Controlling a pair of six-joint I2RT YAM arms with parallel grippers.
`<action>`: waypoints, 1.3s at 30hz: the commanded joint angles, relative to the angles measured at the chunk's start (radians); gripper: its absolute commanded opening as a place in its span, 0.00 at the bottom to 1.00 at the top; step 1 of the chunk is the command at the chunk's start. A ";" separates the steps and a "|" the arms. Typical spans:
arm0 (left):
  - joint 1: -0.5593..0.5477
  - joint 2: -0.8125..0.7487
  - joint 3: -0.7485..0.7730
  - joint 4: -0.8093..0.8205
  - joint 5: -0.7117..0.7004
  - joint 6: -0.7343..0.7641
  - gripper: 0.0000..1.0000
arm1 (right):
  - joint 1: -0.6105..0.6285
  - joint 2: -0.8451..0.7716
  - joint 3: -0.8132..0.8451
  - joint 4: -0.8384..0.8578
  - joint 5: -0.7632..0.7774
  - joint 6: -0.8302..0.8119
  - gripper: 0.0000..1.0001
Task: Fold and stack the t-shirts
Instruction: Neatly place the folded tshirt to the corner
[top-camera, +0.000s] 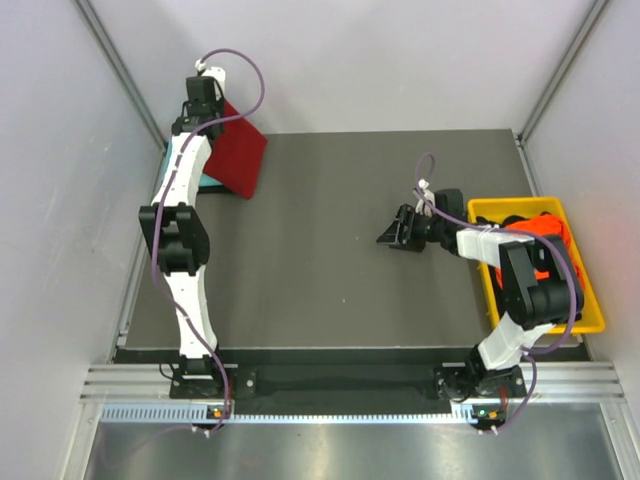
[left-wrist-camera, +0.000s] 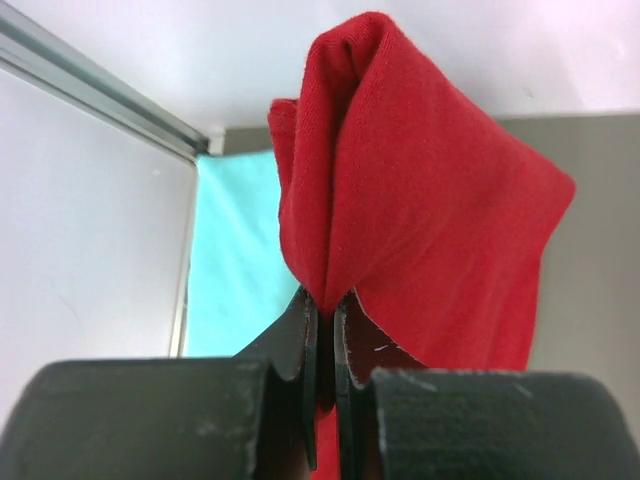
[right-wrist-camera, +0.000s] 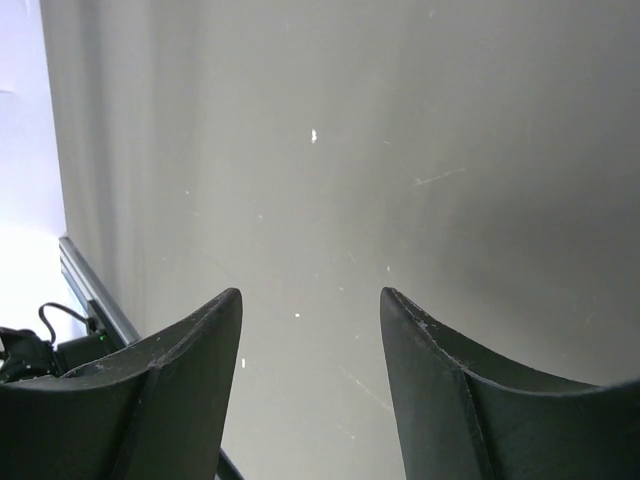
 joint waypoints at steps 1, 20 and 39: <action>0.003 0.004 0.081 0.091 -0.056 -0.018 0.00 | 0.001 0.015 0.047 0.037 -0.013 -0.017 0.58; 0.142 0.021 0.038 0.160 -0.021 -0.007 0.00 | -0.004 0.022 0.036 0.054 -0.009 -0.017 0.59; 0.239 0.205 0.073 0.274 -0.023 -0.081 0.06 | -0.002 0.046 0.036 0.072 -0.015 -0.008 0.59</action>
